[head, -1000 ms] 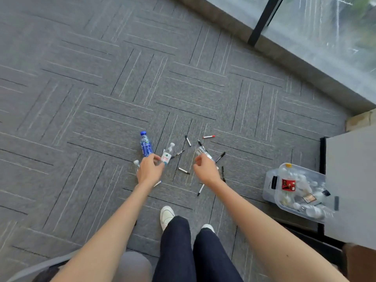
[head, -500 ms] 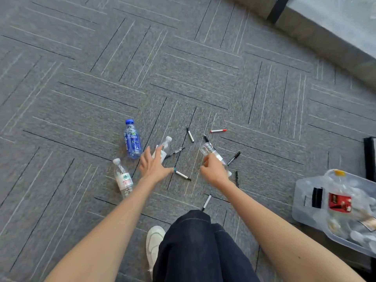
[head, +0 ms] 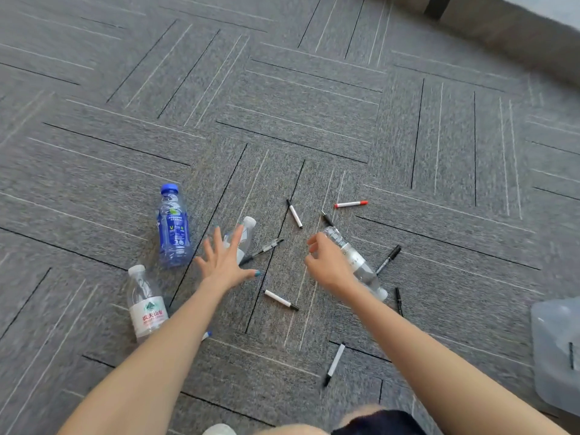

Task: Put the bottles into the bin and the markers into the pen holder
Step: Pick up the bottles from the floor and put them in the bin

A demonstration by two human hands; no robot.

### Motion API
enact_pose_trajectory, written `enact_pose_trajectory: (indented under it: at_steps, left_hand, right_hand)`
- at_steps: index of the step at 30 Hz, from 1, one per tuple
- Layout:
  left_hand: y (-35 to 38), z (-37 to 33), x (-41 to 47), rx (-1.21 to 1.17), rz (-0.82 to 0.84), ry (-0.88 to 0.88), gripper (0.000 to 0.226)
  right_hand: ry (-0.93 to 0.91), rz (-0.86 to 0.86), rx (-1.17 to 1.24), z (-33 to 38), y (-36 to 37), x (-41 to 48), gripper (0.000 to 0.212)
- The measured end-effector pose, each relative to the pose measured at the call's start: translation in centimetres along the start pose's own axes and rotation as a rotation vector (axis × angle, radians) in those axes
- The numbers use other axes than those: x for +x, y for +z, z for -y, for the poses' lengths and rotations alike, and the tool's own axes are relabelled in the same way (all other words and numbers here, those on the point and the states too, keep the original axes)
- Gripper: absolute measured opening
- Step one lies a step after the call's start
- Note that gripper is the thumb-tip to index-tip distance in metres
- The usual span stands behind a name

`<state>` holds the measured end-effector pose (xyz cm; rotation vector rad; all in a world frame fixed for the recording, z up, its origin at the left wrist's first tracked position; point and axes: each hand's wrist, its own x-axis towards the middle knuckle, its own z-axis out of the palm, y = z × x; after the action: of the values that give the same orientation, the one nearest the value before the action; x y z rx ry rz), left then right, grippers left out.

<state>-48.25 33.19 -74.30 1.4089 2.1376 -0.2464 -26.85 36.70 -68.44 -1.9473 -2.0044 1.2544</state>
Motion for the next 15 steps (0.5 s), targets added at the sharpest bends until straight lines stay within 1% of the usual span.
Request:
enact_pose_trajectory:
  at_steps: [2,6,10,12,15]
  left_hand:
    - [1.5,0.1,0.8,0.029,-0.035,0.001,0.118]
    - [3.1,0.4,1.3,0.076,-0.232,0.072,0.101]
    - [3.2,-0.1,1.4,0.010,-0.379,0.157,0.094]
    - [2.4,-1.5,1.3,-0.051,-0.416,0.213,0.092]
    - [1.1,-4.7,0.6,-0.107,-0.416,0.293,0.089]
  right_hand:
    - [-0.025,-0.012,-0.005,-0.9,0.7,0.9,0.034]
    - [-0.065,-0.030,0.002,-2.3,1.5,1.9,0.033]
    - [-0.091,-0.074,0.039,-3.4,2.0,2.3,0.029]
    - [-0.091,-0.134,0.059,-4.0,1.8,2.2,0.027]
    - [-0.069,-0.259,0.035,-5.2,0.8,1.9,0.024]
